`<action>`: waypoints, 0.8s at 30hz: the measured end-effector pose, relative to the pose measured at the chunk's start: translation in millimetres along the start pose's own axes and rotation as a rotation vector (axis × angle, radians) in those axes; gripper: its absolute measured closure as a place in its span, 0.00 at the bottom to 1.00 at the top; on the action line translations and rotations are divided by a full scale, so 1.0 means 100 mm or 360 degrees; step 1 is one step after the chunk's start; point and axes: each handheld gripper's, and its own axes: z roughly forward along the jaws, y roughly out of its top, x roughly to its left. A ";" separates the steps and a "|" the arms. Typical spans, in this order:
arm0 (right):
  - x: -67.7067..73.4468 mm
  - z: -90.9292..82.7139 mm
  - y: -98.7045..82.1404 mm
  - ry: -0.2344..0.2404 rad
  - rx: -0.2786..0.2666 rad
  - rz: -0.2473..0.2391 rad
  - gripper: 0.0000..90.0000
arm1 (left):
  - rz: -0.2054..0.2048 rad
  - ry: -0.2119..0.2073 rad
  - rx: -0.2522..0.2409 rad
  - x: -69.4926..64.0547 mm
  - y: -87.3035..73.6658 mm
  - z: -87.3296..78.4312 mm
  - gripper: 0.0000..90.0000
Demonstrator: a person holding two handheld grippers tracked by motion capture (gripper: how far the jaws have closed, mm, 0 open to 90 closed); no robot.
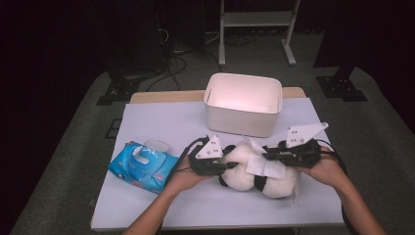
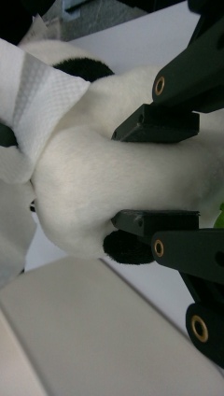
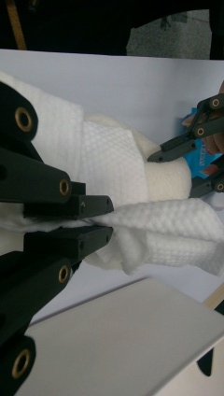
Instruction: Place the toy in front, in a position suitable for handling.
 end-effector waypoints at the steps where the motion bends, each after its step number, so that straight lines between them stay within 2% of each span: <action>1: -0.02 0.03 0.05 0.0005 -0.0002 -0.0006 0.93 | 0.0003 0.0010 0.0004 0.00 -0.02 -0.02 0.68; 4: -0.10 0.11 0.16 0.0007 -0.0011 -0.0007 0.93 | -0.0029 -0.0013 -0.0008 -0.05 -0.12 -0.02 0.67; 6: -0.12 0.19 0.19 0.0027 0.0024 -0.0005 0.93 | -0.0066 -0.0034 -0.0023 -0.09 -0.19 -0.01 0.65; 7: -0.10 0.26 0.18 0.0044 0.0088 -0.0011 0.93 | -0.0084 -0.0038 -0.0031 -0.10 -0.21 -0.01 0.64; 9: -0.05 0.37 0.12 0.0089 0.0164 -0.0027 0.93 | -0.0135 -0.0084 -0.0006 -0.12 -0.29 -0.01 0.60; 11: 0.01 0.41 0.07 0.0126 0.0157 -0.0011 0.94 | -0.0161 -0.0103 -0.0017 -0.13 -0.34 -0.03 0.54; 14: 0.09 0.39 0.04 0.0121 0.0139 -0.0030 0.94 | -0.0201 -0.0145 -0.0056 -0.13 -0.32 -0.10 0.47; 17: 0.17 0.33 -0.01 0.0134 0.0121 -0.0045 0.94 | -0.0226 -0.0178 -0.0152 -0.09 -0.28 -0.23 0.48; 20: 0.25 0.28 -0.06 0.0167 0.0089 -0.0060 0.94 | -0.0242 -0.0178 -0.0164 -0.03 -0.25 -0.29 0.42; 24: 0.35 0.21 -0.12 0.0185 0.0058 -0.0080 0.94 | -0.0299 -0.0268 -0.0125 0.00 -0.24 -0.24 0.33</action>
